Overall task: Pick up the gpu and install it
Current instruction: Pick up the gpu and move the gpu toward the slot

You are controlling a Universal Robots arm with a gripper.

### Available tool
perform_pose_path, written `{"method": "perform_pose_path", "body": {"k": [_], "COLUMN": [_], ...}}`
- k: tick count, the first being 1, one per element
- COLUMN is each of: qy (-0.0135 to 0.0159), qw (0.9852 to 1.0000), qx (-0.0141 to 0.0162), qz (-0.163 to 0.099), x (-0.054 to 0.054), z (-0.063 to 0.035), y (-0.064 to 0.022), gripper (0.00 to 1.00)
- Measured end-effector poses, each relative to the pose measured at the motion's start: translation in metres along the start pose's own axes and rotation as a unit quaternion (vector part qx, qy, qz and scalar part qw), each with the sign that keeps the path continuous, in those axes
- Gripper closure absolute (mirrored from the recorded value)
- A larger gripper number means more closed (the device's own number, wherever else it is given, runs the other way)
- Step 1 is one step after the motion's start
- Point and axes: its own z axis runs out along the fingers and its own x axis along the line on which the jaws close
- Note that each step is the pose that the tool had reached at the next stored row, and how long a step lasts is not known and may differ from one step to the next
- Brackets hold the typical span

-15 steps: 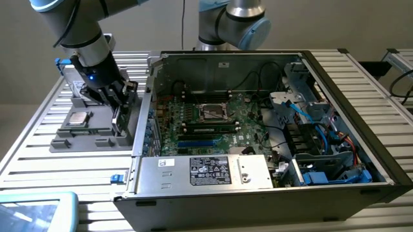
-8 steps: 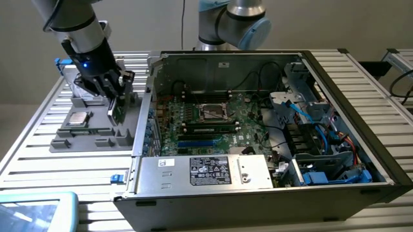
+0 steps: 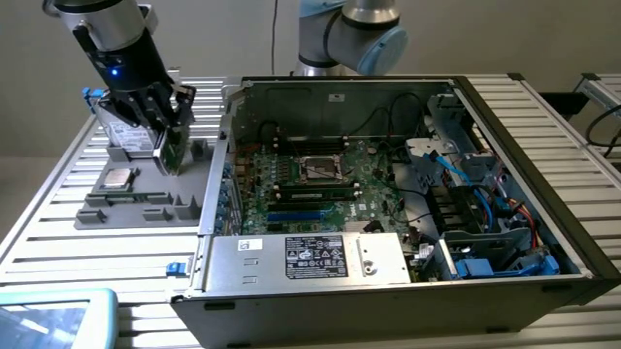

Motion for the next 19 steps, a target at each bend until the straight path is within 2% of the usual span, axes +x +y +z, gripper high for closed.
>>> {"method": "perform_pose_path", "body": {"k": [8,12,16,19], "qy": [-0.0001,0.0009,0.0031,0.0072], "qw": [1.0000,1.0000,1.0000,1.0000], "qx": [0.0000,0.0000,0.0001,-0.0001], "qz": [0.000,0.000,0.000,0.001], "x": [-0.002,-0.010,-0.019,-0.024], "z": [-0.0362,-0.0543,-0.0729,-0.0837], "y": [0.0014,-0.0016,-0.0043,-0.0052], "gripper": [0.73,0.73,0.73,0.73]}}
